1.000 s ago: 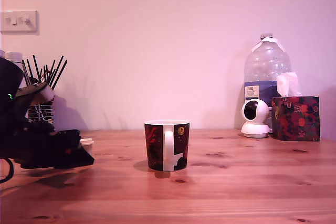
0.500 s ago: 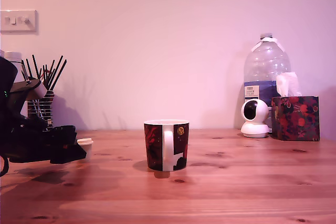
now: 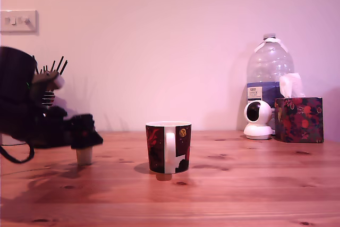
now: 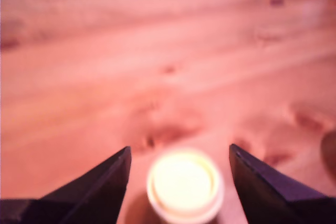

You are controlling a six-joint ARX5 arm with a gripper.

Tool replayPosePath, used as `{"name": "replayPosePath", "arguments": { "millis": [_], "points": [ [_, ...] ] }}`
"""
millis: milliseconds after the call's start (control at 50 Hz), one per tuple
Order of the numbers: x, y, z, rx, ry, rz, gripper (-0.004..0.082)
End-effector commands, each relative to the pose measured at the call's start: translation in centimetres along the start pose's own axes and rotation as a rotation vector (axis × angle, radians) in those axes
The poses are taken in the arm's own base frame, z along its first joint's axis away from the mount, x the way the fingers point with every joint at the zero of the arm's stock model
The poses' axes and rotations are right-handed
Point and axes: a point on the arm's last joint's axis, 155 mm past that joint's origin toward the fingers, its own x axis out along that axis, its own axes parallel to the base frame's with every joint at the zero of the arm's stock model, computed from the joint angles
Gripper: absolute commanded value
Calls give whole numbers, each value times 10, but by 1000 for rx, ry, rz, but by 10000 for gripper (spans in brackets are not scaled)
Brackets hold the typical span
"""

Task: Pick up the coffee capsules from the table one by one and drop them inside the nearest coffee cup

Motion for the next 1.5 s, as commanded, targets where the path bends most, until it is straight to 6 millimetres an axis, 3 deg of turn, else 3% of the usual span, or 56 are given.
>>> {"name": "replayPosePath", "arguments": {
  "millis": [0,460,700,920,1220,1480],
  "points": [
    [6,0,-17,-1,42,-7,541],
    [9,-1,-23,-2,64,-10,524],
    [7,-5,-24,-7,82,-26,299],
    [2,-13,-27,-18,119,-66,214],
    [-13,-28,-14,-16,158,-130,210],
    [-42,-46,5,58,202,-201,210]
  ]
}}
